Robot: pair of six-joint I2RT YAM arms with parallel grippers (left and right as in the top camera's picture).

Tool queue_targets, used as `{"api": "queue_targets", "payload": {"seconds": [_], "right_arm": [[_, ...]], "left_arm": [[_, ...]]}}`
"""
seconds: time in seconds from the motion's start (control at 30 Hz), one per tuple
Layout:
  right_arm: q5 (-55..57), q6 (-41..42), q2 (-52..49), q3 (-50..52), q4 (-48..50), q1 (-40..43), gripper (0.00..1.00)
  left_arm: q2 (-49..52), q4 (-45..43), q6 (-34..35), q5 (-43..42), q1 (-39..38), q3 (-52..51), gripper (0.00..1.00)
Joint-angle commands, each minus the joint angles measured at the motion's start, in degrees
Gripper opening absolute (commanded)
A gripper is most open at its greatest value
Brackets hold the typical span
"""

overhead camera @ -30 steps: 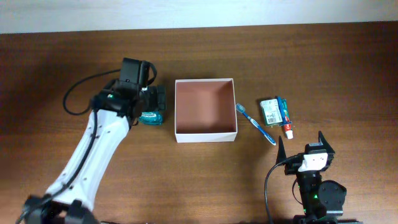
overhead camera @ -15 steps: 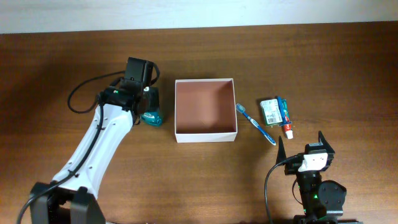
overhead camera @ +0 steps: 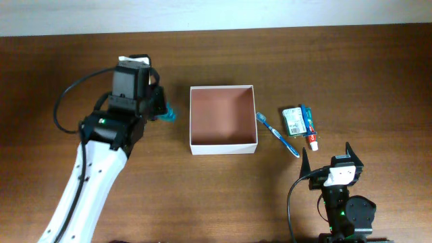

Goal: Pack container
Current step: 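Lift the Listerine bottle with the left gripper and place it in the box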

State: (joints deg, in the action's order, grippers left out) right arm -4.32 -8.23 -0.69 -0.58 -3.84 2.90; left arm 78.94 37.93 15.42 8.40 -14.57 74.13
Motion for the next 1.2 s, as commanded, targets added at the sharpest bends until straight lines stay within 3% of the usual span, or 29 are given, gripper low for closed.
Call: {"api": "queue_targets", "payload": {"seconds": [0.0, 0.2, 0.43, 0.7, 0.93, 1.17], "right_arm": [[0.1, -0.3, 0.3, 0.3, -0.3, -0.3, 0.99], [0.1, -0.3, 0.3, 0.3, -0.3, -0.3, 0.98], [0.1, -0.3, 0.3, 0.3, -0.3, -0.3, 0.98], [0.1, -0.3, 0.3, 0.3, -0.3, -0.3, 0.99], [0.1, -0.3, 0.3, 0.3, -0.3, -0.3, 0.98], [0.1, -0.3, 0.3, 0.3, -0.3, -0.3, 0.99]], "left_arm": [[-3.9, -3.3, 5.0, -4.9, -0.1, 0.8, 0.22], [-4.1, -9.0, 13.1, -6.4, -2.8, 0.8, 0.22], [0.4, -15.7, 18.3, 5.4, -10.6, 0.8, 0.22], [9.8, -21.8, 18.5, 12.9, -17.3, 0.8, 0.22], [14.3, -22.3, 18.4, 18.5, -17.7, 0.8, 0.22], [17.2, -24.5, 18.4, 18.5, -17.7, 0.8, 0.22]]}}
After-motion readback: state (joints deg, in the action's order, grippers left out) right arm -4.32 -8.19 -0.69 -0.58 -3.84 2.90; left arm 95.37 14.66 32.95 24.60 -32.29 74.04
